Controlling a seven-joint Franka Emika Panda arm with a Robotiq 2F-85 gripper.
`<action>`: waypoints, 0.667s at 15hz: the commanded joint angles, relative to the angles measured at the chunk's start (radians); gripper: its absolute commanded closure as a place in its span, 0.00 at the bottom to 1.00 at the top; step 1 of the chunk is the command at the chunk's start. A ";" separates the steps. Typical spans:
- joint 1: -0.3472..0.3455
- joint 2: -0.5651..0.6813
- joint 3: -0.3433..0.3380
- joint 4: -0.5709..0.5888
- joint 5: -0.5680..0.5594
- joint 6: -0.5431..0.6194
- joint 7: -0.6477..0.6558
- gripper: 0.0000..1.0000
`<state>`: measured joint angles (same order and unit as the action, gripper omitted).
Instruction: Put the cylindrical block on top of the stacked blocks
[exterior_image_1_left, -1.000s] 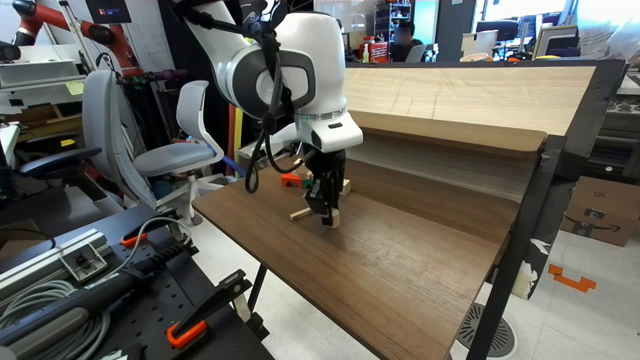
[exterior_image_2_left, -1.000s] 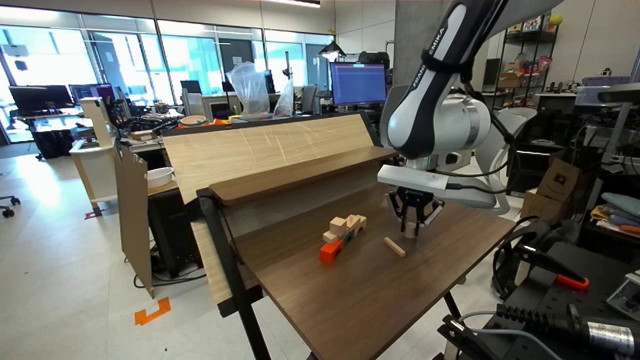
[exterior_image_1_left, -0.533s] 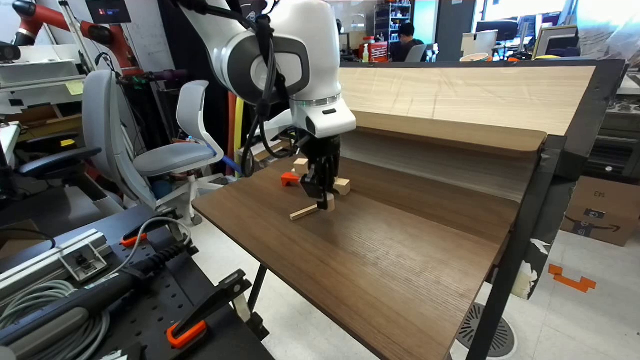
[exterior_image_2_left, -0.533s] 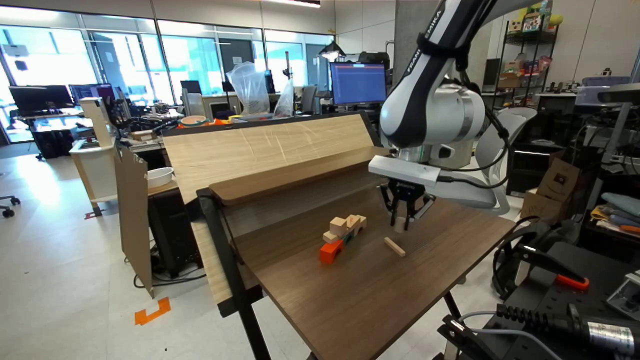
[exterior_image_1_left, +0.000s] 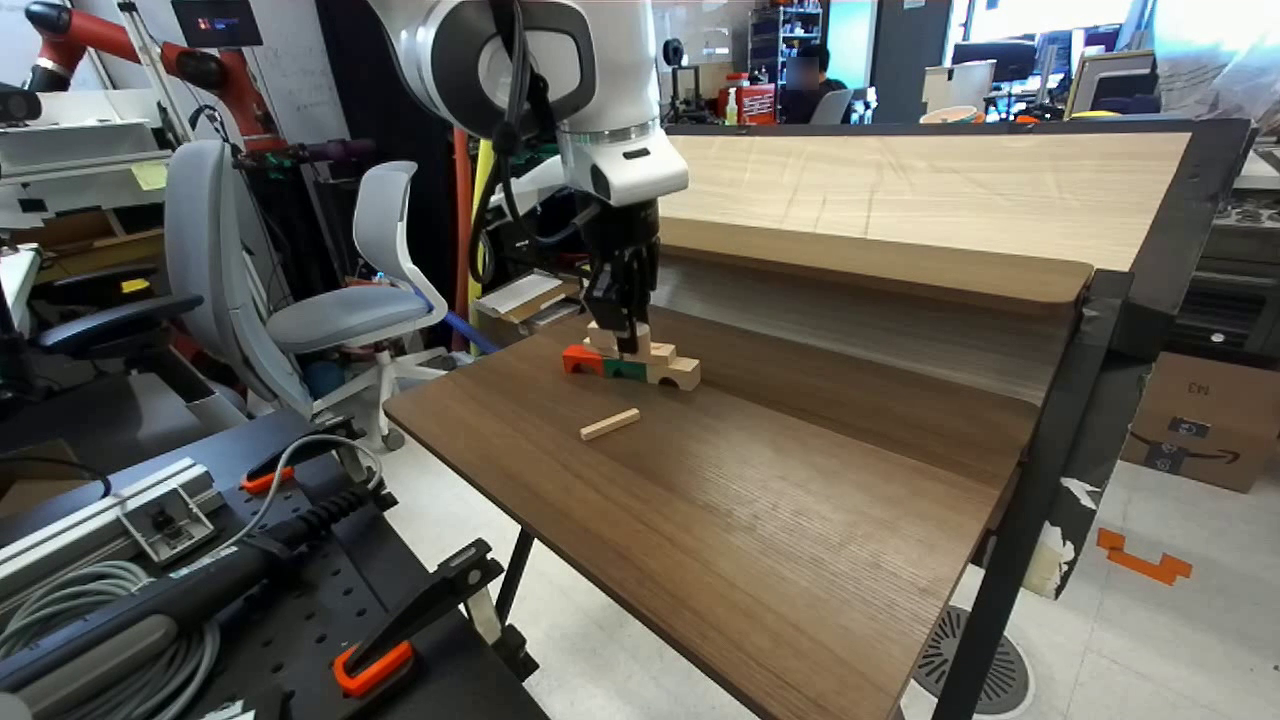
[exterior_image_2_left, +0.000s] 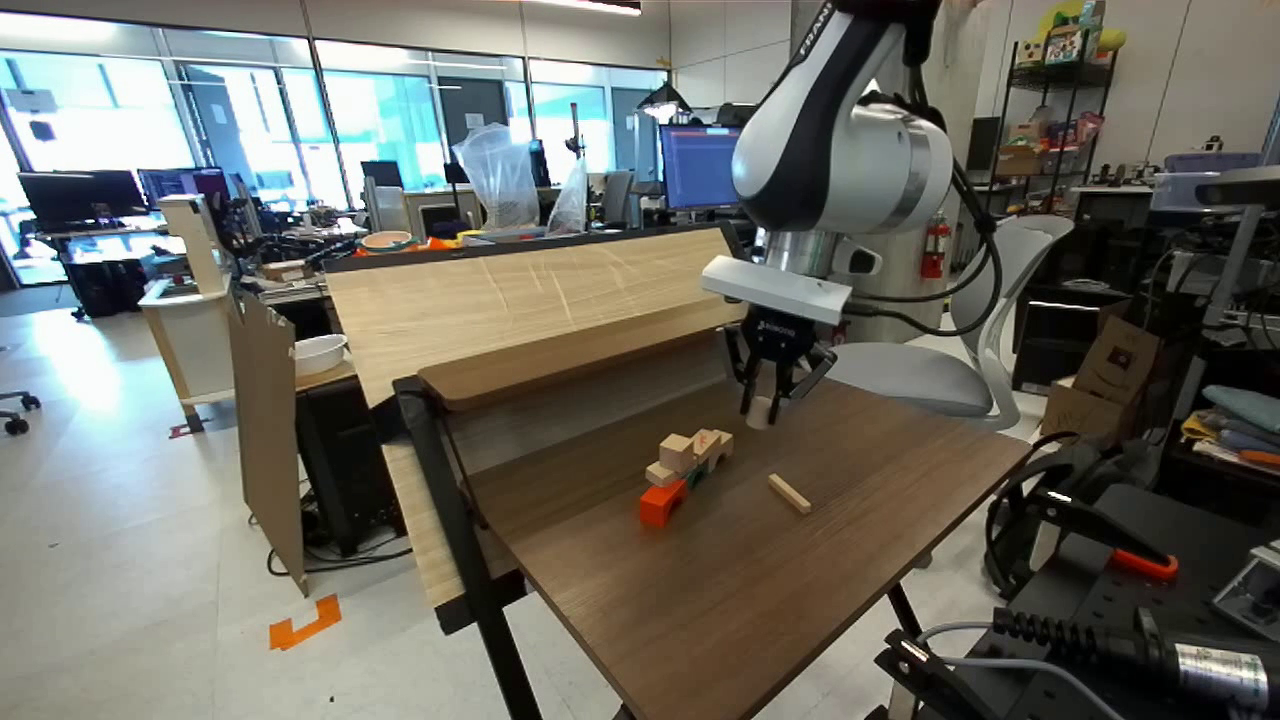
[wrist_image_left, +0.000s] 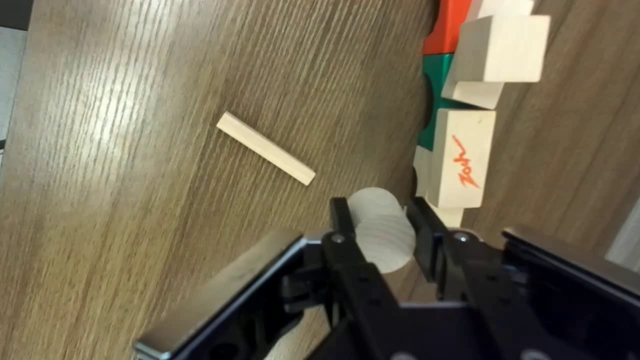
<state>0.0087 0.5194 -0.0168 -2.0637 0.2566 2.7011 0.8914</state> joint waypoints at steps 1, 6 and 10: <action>0.009 -0.055 0.013 -0.019 0.042 -0.026 -0.034 0.92; 0.024 -0.058 0.023 -0.013 0.036 -0.018 -0.031 0.92; 0.044 -0.053 0.023 -0.010 0.030 -0.015 -0.026 0.92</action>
<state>0.0346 0.4878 0.0085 -2.0637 0.2623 2.6942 0.8856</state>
